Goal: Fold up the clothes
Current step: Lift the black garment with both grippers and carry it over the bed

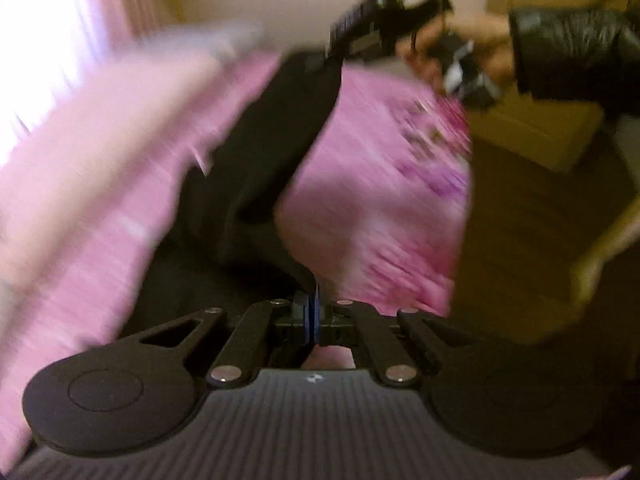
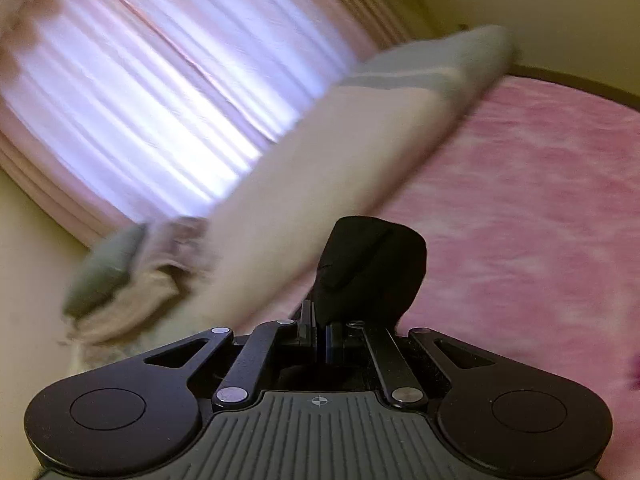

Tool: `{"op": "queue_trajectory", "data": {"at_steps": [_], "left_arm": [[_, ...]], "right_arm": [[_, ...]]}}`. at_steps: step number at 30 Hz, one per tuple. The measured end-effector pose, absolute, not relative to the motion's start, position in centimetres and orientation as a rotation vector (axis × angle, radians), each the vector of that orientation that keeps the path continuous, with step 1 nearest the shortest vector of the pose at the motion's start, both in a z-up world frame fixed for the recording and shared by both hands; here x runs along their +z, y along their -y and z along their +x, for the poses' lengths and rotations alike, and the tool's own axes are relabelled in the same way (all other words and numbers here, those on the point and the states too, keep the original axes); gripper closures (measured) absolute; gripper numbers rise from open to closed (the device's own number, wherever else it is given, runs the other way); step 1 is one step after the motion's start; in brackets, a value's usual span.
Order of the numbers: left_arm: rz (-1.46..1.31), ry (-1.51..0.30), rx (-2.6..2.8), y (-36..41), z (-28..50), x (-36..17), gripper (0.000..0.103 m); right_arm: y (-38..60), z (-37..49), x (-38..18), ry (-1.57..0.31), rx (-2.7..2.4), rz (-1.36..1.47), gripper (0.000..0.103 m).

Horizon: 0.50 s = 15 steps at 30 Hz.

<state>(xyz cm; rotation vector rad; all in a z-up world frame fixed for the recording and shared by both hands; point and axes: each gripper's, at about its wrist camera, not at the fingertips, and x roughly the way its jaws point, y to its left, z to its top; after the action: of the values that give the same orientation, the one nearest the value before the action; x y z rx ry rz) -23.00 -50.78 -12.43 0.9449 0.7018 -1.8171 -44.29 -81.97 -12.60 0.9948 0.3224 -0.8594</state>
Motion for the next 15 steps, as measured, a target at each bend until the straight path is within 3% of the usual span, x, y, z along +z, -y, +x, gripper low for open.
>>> {"op": "queue_trajectory", "data": {"at_steps": [4,6,7,8,9,10,15], "left_arm": [[1.078,-0.987,-1.794,52.2,-28.1,-19.0,0.092],[1.083,-1.027,-1.759,52.7,-28.4,-19.7,0.083],[1.079,-1.032,-1.739,52.9,-28.2,-19.8,0.079],[1.075,-1.036,-1.718,53.2,-28.1,-19.8,0.073],[1.071,-1.031,-1.696,53.5,-27.7,-19.8,0.071],[1.066,-1.015,-1.671,53.8,-26.9,-19.7,0.069],[1.036,-0.933,-1.553,55.6,-22.1,-19.3,0.064]], "right_arm": [[81.2,-52.3,-19.9,-0.514,-0.97,1.138,0.101],[80.5,-55.1,-23.4,-0.626,-1.017,1.213,0.1],[80.2,-55.9,-24.7,-0.67,-1.036,1.236,0.078],[79.8,-56.4,-25.3,-0.692,-1.058,1.233,0.041],[79.5,-56.7,-25.5,-0.694,-1.077,1.215,0.025],[79.2,-56.6,-25.3,-0.688,-1.086,1.197,0.018],[80.5,-53.5,-24.1,-0.684,-1.026,1.166,0.018]]}}
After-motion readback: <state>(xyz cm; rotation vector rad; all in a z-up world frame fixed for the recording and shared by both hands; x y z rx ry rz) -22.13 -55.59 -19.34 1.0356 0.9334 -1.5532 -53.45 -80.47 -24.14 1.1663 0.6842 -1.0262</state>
